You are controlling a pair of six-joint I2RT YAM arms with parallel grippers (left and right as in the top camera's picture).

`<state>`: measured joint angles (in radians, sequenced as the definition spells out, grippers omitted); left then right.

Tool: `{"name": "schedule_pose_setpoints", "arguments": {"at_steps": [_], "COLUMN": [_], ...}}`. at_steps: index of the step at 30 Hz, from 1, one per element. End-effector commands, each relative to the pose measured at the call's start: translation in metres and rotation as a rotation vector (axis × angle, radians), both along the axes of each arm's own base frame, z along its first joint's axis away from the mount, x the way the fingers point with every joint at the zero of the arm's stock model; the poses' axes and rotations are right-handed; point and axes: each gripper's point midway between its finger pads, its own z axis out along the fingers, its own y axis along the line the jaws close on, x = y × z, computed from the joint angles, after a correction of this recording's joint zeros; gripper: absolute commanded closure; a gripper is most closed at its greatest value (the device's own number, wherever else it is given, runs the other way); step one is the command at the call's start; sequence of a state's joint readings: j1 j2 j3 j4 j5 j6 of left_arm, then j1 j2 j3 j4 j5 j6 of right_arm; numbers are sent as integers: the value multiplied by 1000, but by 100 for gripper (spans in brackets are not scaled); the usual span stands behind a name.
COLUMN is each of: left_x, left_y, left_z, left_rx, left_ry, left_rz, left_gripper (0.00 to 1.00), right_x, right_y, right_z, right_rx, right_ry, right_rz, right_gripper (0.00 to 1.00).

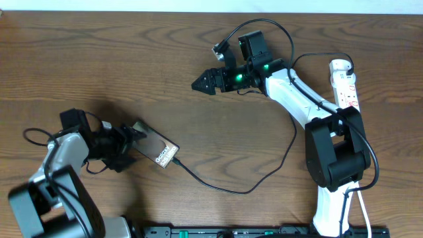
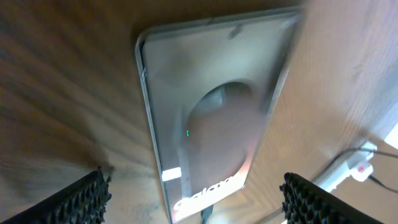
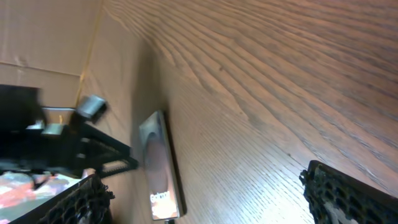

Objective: Plug charger to phone and switch on socket
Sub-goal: 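Lower the phone flat onto the table with the left gripper, then move the right gripper over to the white power strip's switch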

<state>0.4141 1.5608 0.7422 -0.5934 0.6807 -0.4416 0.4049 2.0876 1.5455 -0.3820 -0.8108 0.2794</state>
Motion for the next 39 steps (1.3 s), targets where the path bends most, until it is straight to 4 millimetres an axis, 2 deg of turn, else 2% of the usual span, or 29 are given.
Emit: {"name": "schedule_pose_setpoints", "arguments": {"at_steps": [1,4,7,10,13,15,17,21,25,28,31,34,36,39], "left_x": [25,41,47,48,52,57,63,73,77,79,83,85,85,85], "left_y": [20,25,17,10,-1,-5,-10,-19,-32,-40,-45,-45,-45,-45], "left_z": [43,93,145,176,197,203,207,208,200,201,206,208,208,208], "left_rx": [146,220,259,289,315,354,406,486,525,528,529,520,517,515], "left_ry": [-180,-373,-566,-640,-684,-679,-674,-659,-636,-651,-680,-682,-683,-681], "left_rz": [6,-5,-75,-103,-168,-191,-215,-252,-287,-310,-317,-295,-289,-286], "left_gripper": [12,11,9,6,6,6,5,5,5,5,5,5,5,5], "right_x": [7,9,11,16,22,24,23,27,31,31,30,29,29,32], "right_y": [-5,-11,-19,-38,-75,-101,-130,-177,-243,-295,-335,-363,-389,-415], "right_z": [10,5,7,12,24,37,61,102,131,136,138,143,137,120], "right_rx": [-30,-60,-80,-150,-306,-410,-497,-558,-562,-515,-408,-288,-249,-246], "right_ry": [-48,-39,-23,-15,-27,-49,-86,-155,-170,-129,-114,-153,-156,-156], "right_rz": [-25,-47,-66,-128,-246,-324,-404,-539,-699,-766,-757,-700,-714,-716], "right_gripper": [1,1,1,1,1,1,1,1,1,1,1,1,1,1]}}
